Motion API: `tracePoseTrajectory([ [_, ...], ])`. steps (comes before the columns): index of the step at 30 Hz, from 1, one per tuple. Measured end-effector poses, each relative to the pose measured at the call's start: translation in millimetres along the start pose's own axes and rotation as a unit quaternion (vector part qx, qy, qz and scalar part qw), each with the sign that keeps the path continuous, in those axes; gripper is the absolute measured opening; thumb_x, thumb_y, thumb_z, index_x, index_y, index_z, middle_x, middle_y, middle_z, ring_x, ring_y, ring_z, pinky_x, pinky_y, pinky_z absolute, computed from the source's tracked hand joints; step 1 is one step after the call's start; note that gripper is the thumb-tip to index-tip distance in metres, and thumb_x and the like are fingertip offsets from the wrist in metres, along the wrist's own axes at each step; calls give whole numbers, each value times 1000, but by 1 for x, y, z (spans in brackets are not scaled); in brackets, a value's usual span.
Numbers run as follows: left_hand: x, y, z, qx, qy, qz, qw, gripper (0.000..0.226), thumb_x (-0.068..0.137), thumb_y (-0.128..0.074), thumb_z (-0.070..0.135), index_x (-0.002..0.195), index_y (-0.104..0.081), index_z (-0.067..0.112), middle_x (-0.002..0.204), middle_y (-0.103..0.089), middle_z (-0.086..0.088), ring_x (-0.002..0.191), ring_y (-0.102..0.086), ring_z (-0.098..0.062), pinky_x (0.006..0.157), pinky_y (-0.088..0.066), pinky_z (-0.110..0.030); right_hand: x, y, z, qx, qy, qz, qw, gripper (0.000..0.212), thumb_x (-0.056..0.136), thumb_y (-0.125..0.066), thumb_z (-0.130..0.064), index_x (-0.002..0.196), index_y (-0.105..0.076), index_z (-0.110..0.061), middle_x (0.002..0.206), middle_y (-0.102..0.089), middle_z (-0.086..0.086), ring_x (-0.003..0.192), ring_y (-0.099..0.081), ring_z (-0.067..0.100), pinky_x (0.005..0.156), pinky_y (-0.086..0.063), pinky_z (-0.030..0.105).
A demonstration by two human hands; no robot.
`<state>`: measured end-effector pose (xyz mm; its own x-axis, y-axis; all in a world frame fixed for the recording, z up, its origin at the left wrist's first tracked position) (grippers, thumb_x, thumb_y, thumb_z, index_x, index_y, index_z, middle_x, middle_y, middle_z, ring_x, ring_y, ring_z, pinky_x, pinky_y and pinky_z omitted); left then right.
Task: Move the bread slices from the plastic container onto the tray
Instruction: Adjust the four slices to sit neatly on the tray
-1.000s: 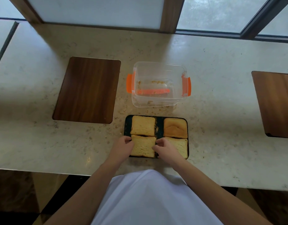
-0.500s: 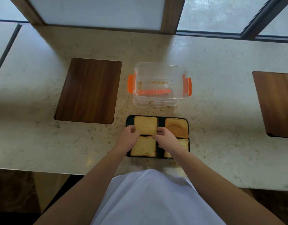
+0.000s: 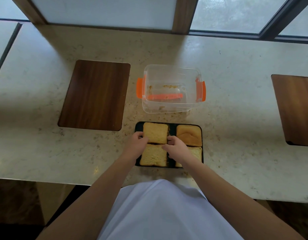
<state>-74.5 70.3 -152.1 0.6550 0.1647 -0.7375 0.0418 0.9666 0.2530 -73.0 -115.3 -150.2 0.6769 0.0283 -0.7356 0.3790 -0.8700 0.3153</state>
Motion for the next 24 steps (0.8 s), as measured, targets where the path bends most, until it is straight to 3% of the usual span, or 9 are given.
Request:
tracePoseTrajectory([
  [4, -1, 0, 3, 17, -9, -6, 1000, 51, 92, -57, 29, 142, -50, 20, 131, -57, -3, 116, -56, -21, 101, -48, -49, 1, 1, -2, -4, 4, 1, 1000, 65, 92, -64, -26, 151, -38, -17, 147, -50, 6, 127, -52, 23, 103, -50, 47],
  [19, 3, 6, -2, 33, 4, -21, 999, 52, 91, -57, 35, 141, -49, 23, 137, -51, -2, 123, -50, -21, 103, -45, -46, 5, -11, -8, -24, 1, -6, 1000, 65, 92, -63, -30, 151, -39, -19, 144, -53, 3, 120, -56, 20, 99, -52, 44],
  [24, 5, 11, -3, 35, 1, -15, 999, 47, 92, -58, 34, 137, -54, 22, 137, -54, -1, 115, -50, -18, 94, -45, -39, 7, -16, -12, -29, 8, -13, 999, 64, 92, -61, -30, 151, -39, -19, 145, -52, 4, 119, -56, 20, 99, -52, 43],
])
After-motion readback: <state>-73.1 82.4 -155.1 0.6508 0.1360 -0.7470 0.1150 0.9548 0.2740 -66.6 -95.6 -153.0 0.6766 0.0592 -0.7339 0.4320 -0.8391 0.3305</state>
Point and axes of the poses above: each hand's wrist, its own x-axis towards the middle knuckle, its own y-axis out of the back of the hand, z = x × y, the point moved 9 cm from there along x, towards the middle knuckle
